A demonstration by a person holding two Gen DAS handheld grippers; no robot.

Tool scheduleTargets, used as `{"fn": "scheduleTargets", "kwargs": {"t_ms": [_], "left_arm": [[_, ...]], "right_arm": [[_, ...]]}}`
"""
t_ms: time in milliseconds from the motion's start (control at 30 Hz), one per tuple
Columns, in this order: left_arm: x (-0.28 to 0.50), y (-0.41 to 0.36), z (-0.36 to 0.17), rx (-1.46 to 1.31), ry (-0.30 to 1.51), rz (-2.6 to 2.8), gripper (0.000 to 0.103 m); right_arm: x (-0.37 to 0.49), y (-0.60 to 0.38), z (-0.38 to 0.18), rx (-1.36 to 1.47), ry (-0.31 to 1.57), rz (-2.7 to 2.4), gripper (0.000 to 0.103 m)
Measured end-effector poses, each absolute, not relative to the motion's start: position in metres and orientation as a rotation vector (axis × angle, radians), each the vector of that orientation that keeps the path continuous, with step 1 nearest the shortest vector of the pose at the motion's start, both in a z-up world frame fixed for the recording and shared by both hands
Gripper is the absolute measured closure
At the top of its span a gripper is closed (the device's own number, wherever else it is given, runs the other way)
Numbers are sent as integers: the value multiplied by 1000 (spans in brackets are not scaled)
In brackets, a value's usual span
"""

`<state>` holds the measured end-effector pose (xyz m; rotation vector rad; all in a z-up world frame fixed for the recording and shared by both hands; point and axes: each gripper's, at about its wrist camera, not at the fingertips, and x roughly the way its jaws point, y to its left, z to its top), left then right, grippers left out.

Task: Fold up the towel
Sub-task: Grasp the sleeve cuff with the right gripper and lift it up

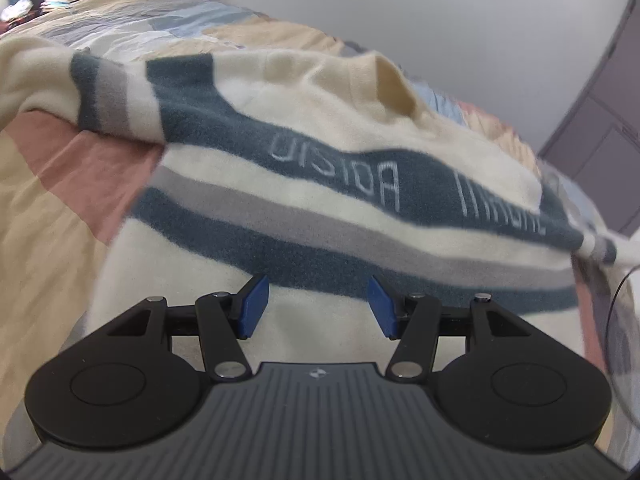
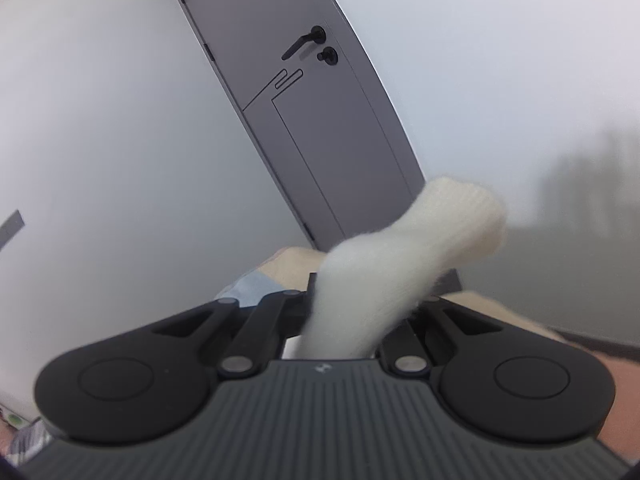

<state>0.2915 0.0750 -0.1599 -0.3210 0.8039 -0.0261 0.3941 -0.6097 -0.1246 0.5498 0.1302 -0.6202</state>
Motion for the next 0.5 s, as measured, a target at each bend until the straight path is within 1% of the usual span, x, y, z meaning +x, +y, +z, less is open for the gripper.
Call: {"fn": "scheduleTargets", "kwargs": {"t_ms": [133, 200, 333, 500], "left_arm": [[295, 69, -161, -247, 815, -12, 42], [295, 69, -161, -246, 842, -22, 42], [285, 78, -157, -333, 880, -80, 42], [270, 91, -140, -402, 833, -104, 42]], "right_arm": [[394, -589, -94, 541, 105, -564, 94], [389, -568, -69, 487, 95, -519, 94], [382, -509, -16, 323, 73, -406, 94], [353, -421, 39, 198, 29, -244, 94]]}}
